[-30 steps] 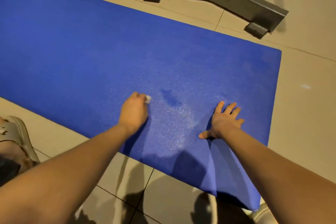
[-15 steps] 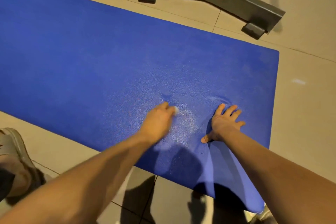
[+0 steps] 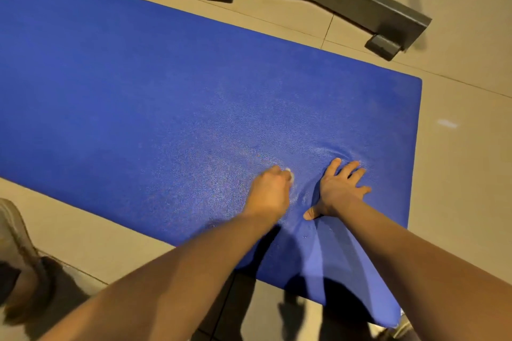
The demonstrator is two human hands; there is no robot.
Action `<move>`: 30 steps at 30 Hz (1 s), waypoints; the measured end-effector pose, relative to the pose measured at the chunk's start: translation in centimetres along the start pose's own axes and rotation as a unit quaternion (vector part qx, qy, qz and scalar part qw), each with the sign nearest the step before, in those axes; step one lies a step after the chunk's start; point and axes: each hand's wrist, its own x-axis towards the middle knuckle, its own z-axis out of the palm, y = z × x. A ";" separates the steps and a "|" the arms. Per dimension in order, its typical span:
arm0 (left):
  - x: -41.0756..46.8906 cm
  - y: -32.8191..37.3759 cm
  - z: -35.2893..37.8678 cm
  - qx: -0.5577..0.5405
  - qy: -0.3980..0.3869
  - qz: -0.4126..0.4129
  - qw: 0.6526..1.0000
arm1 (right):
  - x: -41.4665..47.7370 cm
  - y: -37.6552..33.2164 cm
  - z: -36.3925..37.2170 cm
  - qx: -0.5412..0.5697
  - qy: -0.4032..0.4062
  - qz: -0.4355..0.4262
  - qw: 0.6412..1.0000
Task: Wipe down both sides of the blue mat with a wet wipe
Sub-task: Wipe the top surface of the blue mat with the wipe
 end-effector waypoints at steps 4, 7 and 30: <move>0.9 -2.8 -2.4 0.085 -0.016 0.122 0.989 | 0.1 0.2 0.1 0.003 0.003 -0.004 1.000; 3.6 -7.2 -6.3 0.119 0.065 -0.016 0.991 | 0.1 0.3 0.1 0.000 0.005 -0.009 1.000; 7.9 -9.1 -7.8 0.104 0.143 -0.203 0.963 | 0.3 0.1 -0.1 0.017 -0.010 -0.010 1.000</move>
